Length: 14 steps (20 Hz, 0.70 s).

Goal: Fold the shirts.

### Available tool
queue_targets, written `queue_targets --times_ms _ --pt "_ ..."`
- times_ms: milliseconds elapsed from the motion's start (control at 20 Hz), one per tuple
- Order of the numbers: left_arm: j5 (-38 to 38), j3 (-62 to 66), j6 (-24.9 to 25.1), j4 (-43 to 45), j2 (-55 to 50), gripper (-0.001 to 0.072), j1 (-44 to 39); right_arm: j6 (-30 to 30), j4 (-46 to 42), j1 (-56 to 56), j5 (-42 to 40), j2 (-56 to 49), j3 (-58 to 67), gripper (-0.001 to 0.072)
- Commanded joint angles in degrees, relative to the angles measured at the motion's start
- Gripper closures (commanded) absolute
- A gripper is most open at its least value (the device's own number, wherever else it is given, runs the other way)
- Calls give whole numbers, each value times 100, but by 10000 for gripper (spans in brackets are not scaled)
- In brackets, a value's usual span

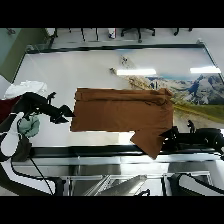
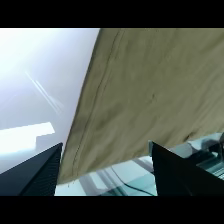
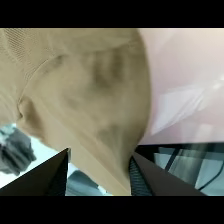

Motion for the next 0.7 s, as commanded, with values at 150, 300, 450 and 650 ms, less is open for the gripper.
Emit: queue_targets --times_ms 150,300,450,650 --pt "-256 11 -59 -4 -562 105 -592 -107 9 549 341 -157 -4 229" --pt "-282 15 -79 -57 -553 127 -590 -107 9 557 315 -149 -2 287" --pt "-107 223 -72 -48 -531 693 -601 -107 9 557 289 -144 -2 573" --pt "525 551 -236 208 -503 694 -614 -96 -68 535 271 37 2 691"
